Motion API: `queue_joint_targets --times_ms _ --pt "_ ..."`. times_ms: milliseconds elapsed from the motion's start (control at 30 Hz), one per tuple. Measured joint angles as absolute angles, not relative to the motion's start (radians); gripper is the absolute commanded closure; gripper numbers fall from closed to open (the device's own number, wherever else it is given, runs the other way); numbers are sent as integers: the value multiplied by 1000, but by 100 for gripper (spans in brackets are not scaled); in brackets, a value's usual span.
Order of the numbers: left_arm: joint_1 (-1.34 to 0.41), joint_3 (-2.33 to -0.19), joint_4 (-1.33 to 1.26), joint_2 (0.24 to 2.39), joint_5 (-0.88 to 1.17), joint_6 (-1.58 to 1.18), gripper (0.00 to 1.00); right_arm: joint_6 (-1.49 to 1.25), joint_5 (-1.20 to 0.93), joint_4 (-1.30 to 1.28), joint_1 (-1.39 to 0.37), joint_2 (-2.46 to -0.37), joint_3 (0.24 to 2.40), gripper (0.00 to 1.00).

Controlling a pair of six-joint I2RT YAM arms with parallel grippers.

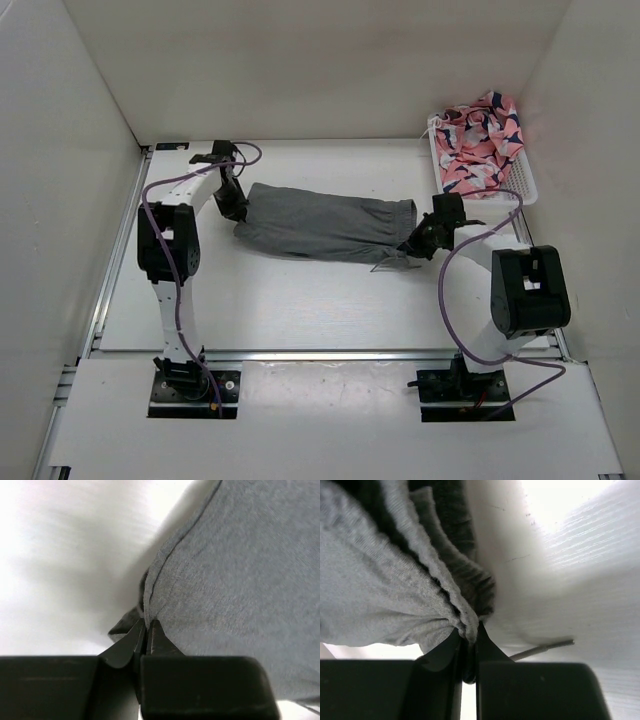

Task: Fold and stack the shorts
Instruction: Fold the shorts

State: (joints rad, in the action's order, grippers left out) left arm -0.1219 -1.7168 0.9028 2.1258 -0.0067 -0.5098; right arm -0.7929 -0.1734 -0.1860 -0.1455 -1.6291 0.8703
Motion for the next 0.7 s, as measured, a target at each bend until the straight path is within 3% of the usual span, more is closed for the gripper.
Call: queue_joint_targets --times_ms 200,400,433,467,500,533,600,700 --pt "-124 -1685 937 1985 -26 -509 90 -726 -167 -294 -139 -1535 894 100" --pt "-138 -1515 939 1733 -27 -516 90 -667 -176 -411 -133 -1342 865 99" --pt "-140 -1470 933 1701 -27 -520 90 -662 -179 -421 -133 -1316 848 90" --pt "-143 -1426 931 1681 -27 -525 86 -657 -183 -425 -131 -1292 821 71" --pt "-146 -1387 932 1676 -27 -530 75 -648 -186 -428 -131 -1274 786 38" --pt "-147 -1358 932 1687 -27 -531 57 -646 -187 -439 -130 -1267 756 27" --pt "-147 -1327 934 1747 -31 -531 42 -633 -186 -469 -126 -1266 706 7" --pt "-146 -1321 929 1839 -39 -527 35 -614 -182 -527 -104 -1249 673 0"
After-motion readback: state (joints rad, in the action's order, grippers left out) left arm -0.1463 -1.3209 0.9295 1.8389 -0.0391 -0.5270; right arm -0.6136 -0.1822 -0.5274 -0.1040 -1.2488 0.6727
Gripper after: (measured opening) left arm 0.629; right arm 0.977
